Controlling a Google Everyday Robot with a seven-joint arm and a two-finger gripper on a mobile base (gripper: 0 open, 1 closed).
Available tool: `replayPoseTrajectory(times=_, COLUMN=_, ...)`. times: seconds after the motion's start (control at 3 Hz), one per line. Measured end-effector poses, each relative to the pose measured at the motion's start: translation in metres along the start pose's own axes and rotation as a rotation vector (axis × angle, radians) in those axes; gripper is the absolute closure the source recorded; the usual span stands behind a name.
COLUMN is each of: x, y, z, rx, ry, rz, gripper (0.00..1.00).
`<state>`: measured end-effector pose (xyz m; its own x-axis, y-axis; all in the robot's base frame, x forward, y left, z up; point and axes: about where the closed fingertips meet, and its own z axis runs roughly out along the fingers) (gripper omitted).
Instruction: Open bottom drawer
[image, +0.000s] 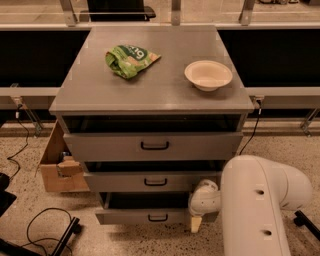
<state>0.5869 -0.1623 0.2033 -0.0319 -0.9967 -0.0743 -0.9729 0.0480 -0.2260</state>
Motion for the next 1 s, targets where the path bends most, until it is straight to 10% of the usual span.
replayPoseTrajectory(times=1.0, x=-0.015, y=0.106, z=0.005, rx=-0.165, ry=-0.028, rz=-0.013, gripper=0.64)
